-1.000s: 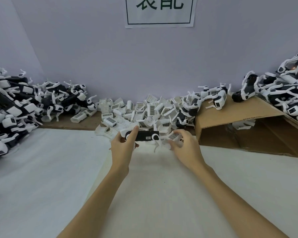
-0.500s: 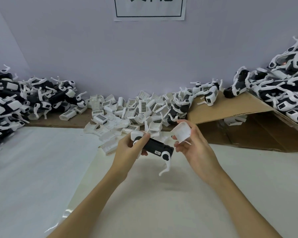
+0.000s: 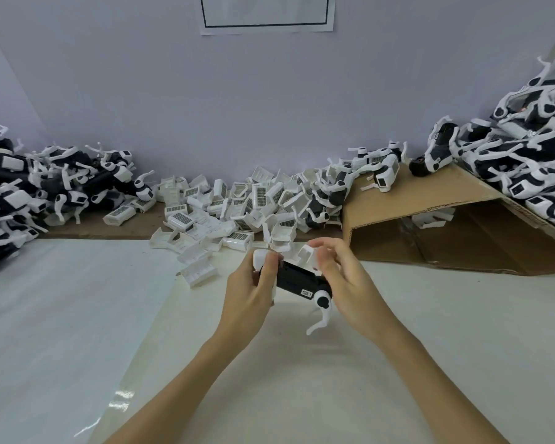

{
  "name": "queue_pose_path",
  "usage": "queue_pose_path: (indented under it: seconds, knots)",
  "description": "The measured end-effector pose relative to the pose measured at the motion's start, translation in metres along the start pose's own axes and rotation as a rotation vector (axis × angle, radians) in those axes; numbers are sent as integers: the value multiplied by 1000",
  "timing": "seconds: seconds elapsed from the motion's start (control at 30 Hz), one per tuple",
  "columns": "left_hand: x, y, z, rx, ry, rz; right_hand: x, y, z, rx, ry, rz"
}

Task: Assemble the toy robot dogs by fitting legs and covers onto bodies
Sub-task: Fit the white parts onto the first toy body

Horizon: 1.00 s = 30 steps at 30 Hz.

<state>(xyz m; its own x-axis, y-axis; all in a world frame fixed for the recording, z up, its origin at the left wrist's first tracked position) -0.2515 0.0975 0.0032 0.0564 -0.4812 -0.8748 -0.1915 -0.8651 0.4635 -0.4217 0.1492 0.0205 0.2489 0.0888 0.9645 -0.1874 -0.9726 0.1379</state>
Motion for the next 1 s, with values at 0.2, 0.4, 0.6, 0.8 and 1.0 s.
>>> queue_pose_path:
  seconds: [0.2, 0.4, 0.6, 0.8, 1.0]
  knots:
    - [-5, -3, 3, 26, 37, 34, 8, -8, 13, -112, -284, -156]
    - [-5, -3, 1, -8, -2, 10, 10, -15, 28, -80, -473, -288]
    - [-1, -1, -4, -83, -23, -48, 20, -21, 39, -161, -767, -502]
    - [0, -1, -1, -99, -50, -54, 30, -25, 31, -283, -752, -560]
    - [-12, 3, 3, 48, 37, 138, 34, -24, 23, -275, -709, -567]
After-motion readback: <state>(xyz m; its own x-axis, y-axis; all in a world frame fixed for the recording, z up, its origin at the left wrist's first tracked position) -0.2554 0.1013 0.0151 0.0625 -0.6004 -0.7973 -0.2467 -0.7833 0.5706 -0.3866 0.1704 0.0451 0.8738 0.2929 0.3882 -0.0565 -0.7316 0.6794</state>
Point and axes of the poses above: each hand's wrist, its own y-axis towards the middle knuckle, its own z-axis out of the palm, x = y × z, the point moved 8 cm from there along y, towards the middle knuckle, and after that the axes turned 9 degrees about z, right-handed, at the moved point
